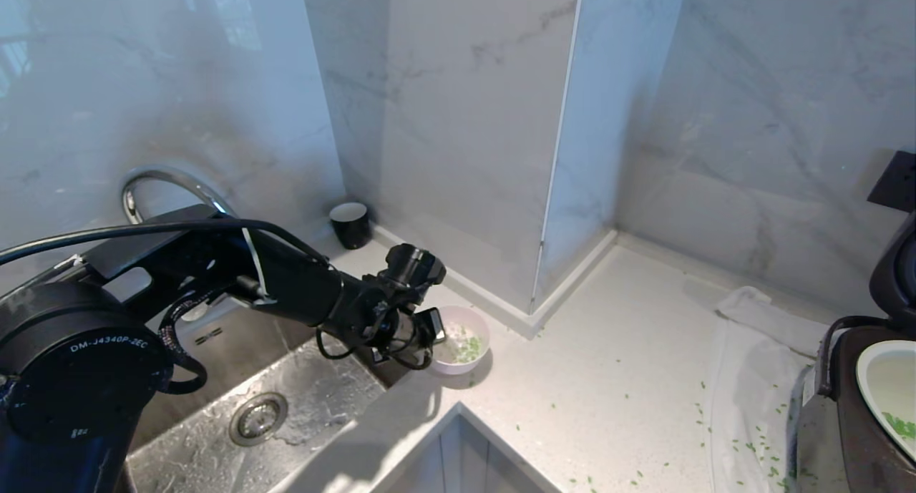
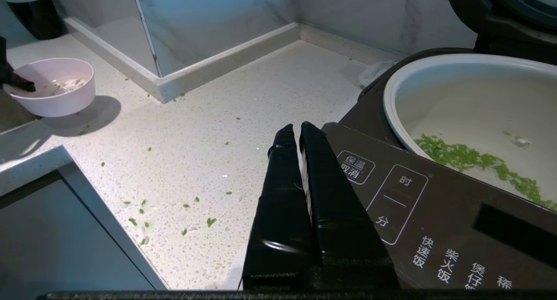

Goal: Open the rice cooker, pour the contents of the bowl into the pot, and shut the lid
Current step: Place the bowl on the table

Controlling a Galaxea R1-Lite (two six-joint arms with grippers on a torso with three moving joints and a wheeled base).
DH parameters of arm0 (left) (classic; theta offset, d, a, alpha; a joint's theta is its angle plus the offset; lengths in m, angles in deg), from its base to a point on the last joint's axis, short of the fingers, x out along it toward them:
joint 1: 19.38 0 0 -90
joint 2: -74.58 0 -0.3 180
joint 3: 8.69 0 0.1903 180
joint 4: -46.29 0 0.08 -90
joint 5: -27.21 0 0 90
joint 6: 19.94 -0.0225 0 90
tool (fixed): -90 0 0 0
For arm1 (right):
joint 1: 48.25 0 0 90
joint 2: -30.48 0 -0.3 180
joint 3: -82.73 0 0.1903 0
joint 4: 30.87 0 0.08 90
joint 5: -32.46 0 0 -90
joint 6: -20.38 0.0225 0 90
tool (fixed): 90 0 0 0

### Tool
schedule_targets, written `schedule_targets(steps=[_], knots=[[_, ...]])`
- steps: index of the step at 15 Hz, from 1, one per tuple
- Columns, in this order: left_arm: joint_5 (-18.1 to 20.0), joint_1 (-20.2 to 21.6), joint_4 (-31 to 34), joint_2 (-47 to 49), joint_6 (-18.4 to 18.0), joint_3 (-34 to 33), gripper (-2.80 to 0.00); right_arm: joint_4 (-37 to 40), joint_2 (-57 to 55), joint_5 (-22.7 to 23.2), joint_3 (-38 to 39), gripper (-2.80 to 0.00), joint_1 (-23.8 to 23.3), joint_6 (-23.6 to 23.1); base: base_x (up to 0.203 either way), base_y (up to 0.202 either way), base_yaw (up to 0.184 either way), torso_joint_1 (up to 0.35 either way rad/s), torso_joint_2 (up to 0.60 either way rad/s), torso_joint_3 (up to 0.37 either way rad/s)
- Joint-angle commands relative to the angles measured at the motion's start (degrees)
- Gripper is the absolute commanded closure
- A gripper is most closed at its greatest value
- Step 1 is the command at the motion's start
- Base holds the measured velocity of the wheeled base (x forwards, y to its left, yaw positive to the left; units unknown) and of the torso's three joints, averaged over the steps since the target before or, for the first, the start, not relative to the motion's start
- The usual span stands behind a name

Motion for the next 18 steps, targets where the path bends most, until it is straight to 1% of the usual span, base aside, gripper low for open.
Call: schedule_targets(steps=[1, 3, 7, 9, 11, 13, 18], knots=[[0.02, -0.30, 0.02, 0.50, 0.39, 0.16, 0.00, -0.01, -0.09, 0.02, 0.00, 0.00, 0.02, -0.01, 0.000, 0.000, 0.000, 0.000, 0.00, 0.000], [-0.07, -1.56, 0.11, 1.80, 0.72, 1.41, 0.00, -0.01, -0.09, 0.02, 0.00, 0.00, 0.02, -0.01, 0.000, 0.000, 0.000, 0.000, 0.00, 0.000], [-0.20, -5.07, 1.99, 5.42, 1.19, 6.33, 0.00, -0.01, -0.09, 0.02, 0.00, 0.00, 0.02, -0.01, 0.000, 0.000, 0.000, 0.000, 0.00, 0.000], [-0.31, -5.91, 5.15, 7.39, 1.18, 9.91, 0.00, -0.01, -0.09, 0.02, 0.00, 0.00, 0.02, -0.01, 0.000, 0.000, 0.000, 0.000, 0.00, 0.000], [-1.33, -6.46, 9.57, 10.09, 1.16, 14.52, 0.00, -0.01, -0.09, 0.02, 0.00, 0.00, 0.02, -0.01, 0.000, 0.000, 0.000, 0.000, 0.00, 0.000], [-2.24, -7.01, 12.66, 11.30, 1.11, 17.52, 0.00, -0.01, -0.09, 0.02, 0.00, 0.00, 0.02, -0.01, 0.000, 0.000, 0.000, 0.000, 0.00, 0.000], [-2.27, -7.88, 12.83, 11.86, 1.09, 18.79, 0.00, -0.01, -0.09, 0.02, 0.00, 0.00, 0.02, -0.01, 0.000, 0.000, 0.000, 0.000, 0.00, 0.000]])
